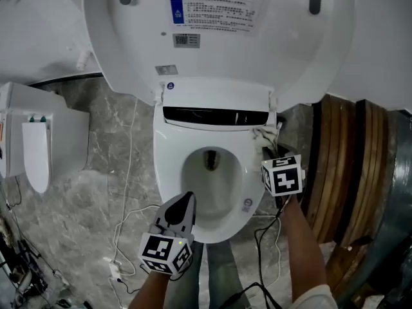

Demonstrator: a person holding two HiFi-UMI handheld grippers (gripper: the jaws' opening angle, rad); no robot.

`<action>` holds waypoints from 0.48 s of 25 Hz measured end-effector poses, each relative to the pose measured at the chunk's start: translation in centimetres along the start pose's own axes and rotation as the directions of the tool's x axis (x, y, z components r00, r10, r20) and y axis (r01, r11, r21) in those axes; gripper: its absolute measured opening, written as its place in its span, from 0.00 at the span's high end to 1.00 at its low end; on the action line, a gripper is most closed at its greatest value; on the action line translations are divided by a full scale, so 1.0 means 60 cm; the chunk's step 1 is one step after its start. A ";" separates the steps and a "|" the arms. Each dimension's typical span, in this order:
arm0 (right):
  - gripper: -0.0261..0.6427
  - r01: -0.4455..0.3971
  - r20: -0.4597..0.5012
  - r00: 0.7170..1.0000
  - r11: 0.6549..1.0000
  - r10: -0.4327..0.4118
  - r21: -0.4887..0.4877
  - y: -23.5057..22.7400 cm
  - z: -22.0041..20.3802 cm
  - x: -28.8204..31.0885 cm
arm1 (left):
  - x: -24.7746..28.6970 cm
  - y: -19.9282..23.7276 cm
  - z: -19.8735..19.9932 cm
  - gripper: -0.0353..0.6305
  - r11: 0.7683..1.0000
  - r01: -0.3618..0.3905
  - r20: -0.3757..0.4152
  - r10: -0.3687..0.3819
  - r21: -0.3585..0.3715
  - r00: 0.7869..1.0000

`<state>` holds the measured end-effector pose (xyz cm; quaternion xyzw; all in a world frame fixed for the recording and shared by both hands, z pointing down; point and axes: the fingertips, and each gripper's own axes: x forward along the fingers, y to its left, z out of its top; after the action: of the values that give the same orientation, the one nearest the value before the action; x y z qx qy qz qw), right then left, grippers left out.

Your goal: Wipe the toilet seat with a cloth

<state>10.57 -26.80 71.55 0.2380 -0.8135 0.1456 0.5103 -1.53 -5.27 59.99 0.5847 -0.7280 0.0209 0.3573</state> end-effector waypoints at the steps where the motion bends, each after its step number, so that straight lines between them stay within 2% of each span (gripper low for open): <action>1: 0.81 0.006 0.001 1.000 1.000 -0.006 0.004 -0.004 -0.001 -0.002 | 0.001 -0.003 0.000 0.93 1.000 0.003 0.000 -0.003 0.002 1.000; 12: 0.81 0.046 0.011 0.999 0.999 -0.046 -0.023 -0.007 -0.004 -0.006 | -0.009 0.007 -0.003 0.93 1.000 -0.011 -0.001 0.011 0.002 1.000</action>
<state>11.14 -26.95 71.33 0.2513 -0.8121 0.1233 0.5121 -1.79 -4.60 60.00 0.5811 -0.7309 0.0237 0.3571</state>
